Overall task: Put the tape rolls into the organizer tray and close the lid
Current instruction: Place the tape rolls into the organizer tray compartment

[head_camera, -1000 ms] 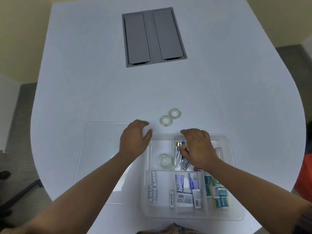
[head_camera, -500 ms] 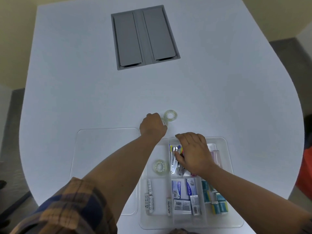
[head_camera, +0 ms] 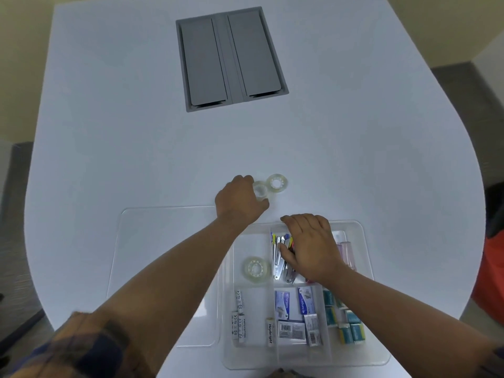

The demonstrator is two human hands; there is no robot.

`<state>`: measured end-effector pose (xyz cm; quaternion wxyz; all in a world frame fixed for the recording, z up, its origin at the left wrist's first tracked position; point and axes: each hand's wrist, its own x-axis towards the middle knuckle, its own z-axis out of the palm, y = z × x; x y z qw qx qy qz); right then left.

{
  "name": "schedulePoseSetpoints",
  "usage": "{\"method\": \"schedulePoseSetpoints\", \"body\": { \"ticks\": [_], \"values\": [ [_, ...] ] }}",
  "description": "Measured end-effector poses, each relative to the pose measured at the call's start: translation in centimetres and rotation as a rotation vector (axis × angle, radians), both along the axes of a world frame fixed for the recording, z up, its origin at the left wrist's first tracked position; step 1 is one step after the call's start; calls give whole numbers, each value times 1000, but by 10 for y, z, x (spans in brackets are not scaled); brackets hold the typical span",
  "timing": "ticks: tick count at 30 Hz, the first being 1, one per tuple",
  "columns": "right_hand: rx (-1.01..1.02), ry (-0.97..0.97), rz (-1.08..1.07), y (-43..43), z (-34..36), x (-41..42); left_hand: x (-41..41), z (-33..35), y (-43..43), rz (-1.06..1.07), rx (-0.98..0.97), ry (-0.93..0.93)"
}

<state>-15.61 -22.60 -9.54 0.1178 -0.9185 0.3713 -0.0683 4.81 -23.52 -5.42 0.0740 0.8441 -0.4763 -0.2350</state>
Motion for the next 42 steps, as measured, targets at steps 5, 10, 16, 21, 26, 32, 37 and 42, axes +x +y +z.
{"method": "schedulePoseSetpoints", "body": {
  "ticks": [5,10,16,21,26,32,37,42],
  "values": [
    [-10,6,-9,0,0,2,-12,24,62,45,-268,93],
    [-14,13,-6,0,-1,1,-27,22,125,30,-202,102],
    [-11,23,0,2,1,2,-32,11,144,-41,-35,31],
    [49,-25,3,6,8,-6,-34,6,145,-102,49,-41],
    [48,32,25,16,9,-19,-34,4,143,-182,92,-146],
    [62,17,2,15,4,-19,-27,16,131,-154,18,-154],
    [62,-11,6,15,0,-21,-17,33,92,-107,-149,-72],
    [72,-26,10,15,-1,-21,-17,26,34,-179,-173,-73]
  ]
}}
